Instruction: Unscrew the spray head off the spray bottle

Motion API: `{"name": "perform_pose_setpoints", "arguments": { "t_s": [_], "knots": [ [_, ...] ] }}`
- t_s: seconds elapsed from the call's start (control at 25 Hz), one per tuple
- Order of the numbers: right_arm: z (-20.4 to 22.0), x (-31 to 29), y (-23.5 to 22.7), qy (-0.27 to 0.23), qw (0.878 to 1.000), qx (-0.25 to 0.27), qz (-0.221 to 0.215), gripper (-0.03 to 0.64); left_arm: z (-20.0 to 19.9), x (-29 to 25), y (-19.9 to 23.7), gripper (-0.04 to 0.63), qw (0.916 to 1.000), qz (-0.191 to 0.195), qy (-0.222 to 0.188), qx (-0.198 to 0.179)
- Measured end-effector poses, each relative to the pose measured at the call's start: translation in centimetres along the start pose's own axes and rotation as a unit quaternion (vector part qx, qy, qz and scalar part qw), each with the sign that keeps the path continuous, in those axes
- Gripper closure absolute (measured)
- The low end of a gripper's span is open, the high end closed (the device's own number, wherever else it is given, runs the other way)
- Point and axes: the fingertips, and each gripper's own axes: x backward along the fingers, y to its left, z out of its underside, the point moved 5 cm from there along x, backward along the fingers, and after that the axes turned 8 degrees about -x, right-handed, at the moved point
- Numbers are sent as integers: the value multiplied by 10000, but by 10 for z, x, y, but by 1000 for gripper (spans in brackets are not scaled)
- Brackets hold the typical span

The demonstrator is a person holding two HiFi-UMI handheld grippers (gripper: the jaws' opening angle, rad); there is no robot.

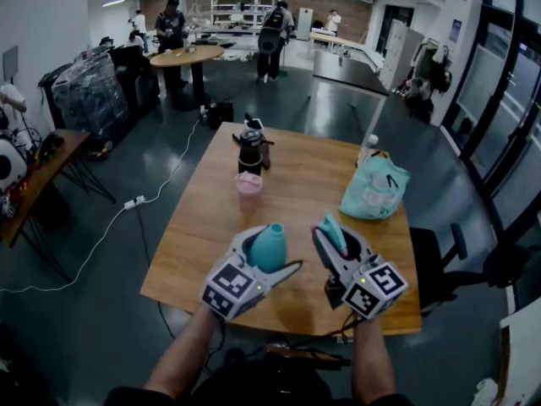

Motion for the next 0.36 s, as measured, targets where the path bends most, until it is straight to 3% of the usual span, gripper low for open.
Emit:
{"name": "perform_pose_setpoints", "arguments": {
  "t_s": [0.36],
  "knots": [
    [2, -1, -1, 26, 10000, 28, 16, 485, 3, -1, 1, 169, 10000, 2, 19, 11]
  ]
}}
